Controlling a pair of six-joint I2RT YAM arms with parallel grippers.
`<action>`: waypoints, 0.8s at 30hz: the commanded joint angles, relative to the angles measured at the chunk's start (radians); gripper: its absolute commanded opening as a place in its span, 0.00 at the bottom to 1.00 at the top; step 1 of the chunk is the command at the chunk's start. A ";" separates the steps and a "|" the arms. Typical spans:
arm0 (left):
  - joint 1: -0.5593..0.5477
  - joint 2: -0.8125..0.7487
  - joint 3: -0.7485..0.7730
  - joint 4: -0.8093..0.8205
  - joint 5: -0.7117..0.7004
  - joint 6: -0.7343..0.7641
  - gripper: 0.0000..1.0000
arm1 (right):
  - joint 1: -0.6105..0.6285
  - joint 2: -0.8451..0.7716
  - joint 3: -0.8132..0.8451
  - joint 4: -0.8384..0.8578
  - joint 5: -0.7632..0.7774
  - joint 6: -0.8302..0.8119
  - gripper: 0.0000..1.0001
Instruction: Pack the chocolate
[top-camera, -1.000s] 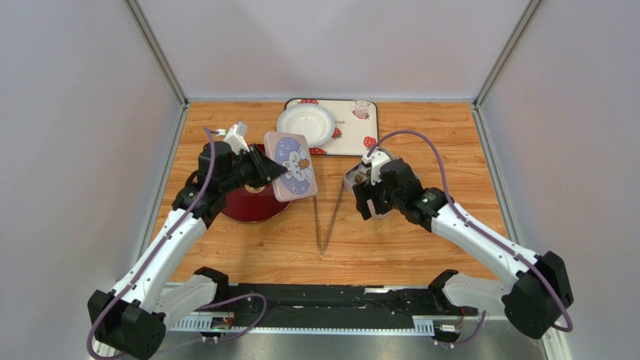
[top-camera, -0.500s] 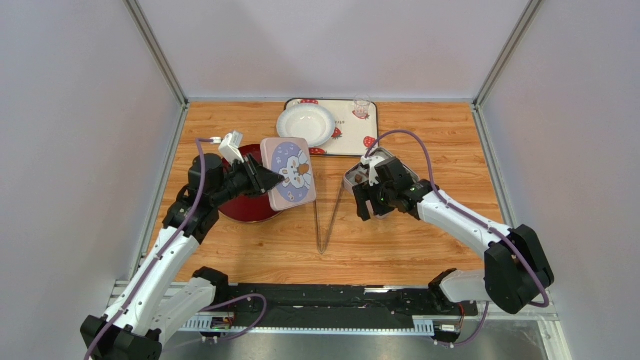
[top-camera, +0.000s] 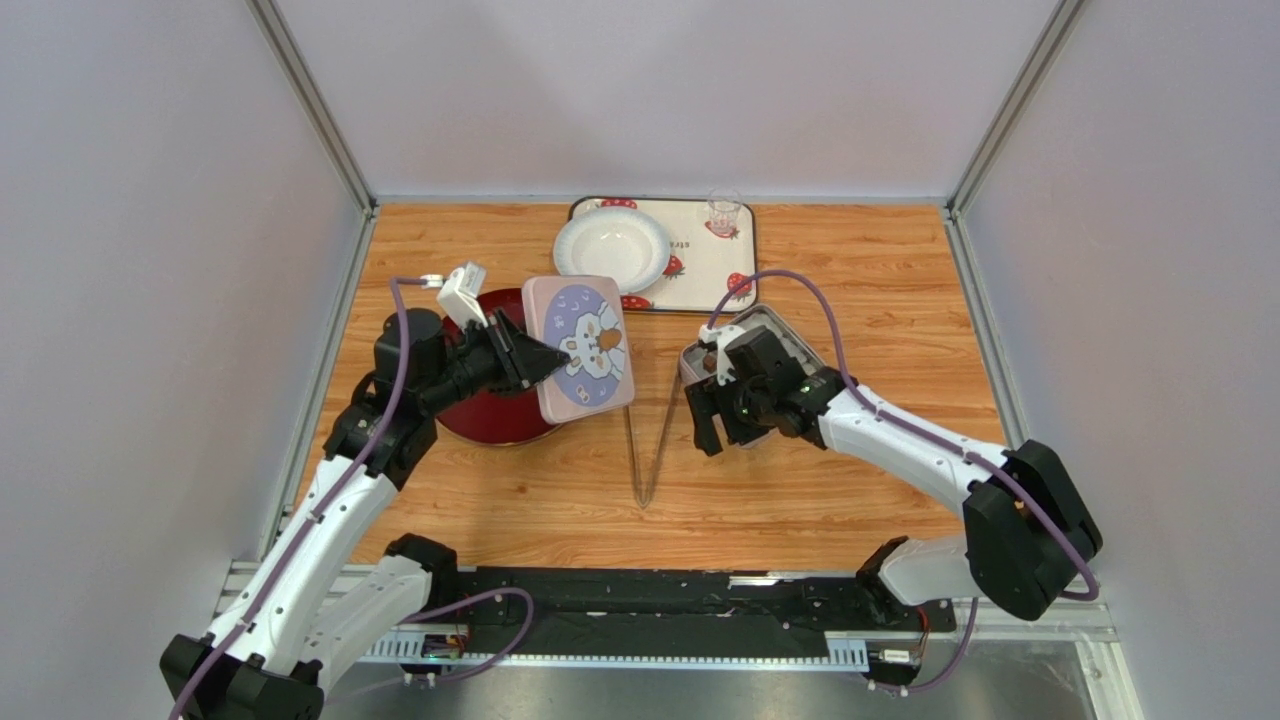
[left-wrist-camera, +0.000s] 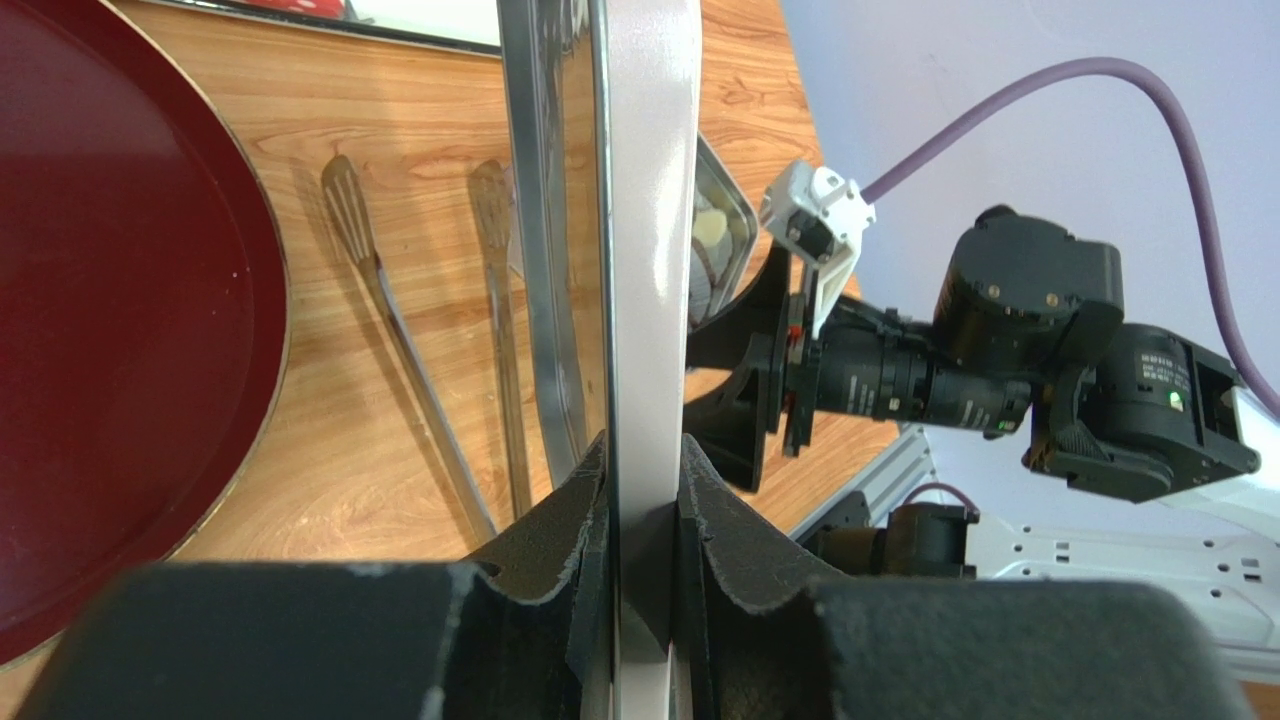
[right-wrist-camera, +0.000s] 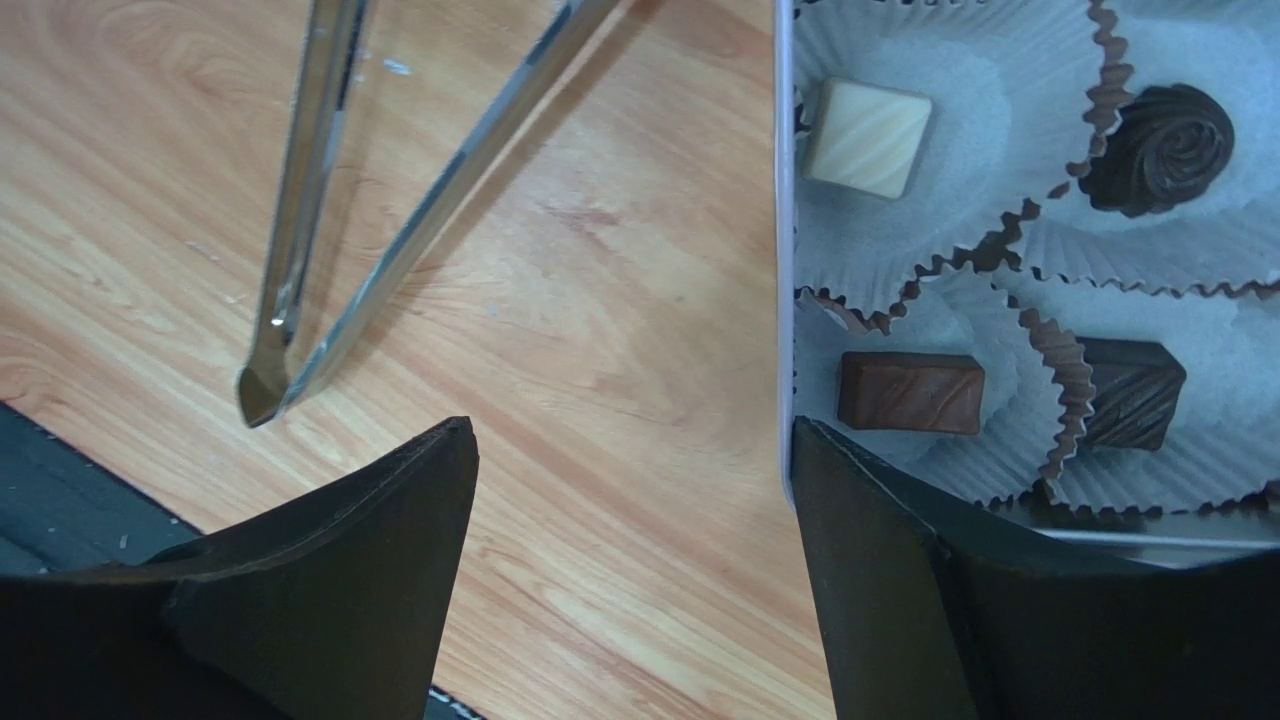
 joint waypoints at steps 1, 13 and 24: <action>0.007 -0.023 0.004 0.037 0.020 0.008 0.00 | 0.096 -0.023 0.020 0.040 0.005 0.108 0.79; 0.007 -0.037 -0.008 0.114 0.052 -0.028 0.00 | 0.226 -0.043 0.110 0.031 -0.018 0.191 0.78; -0.022 0.123 -0.091 0.473 0.103 -0.262 0.00 | -0.050 -0.304 0.092 -0.030 -0.046 0.190 0.81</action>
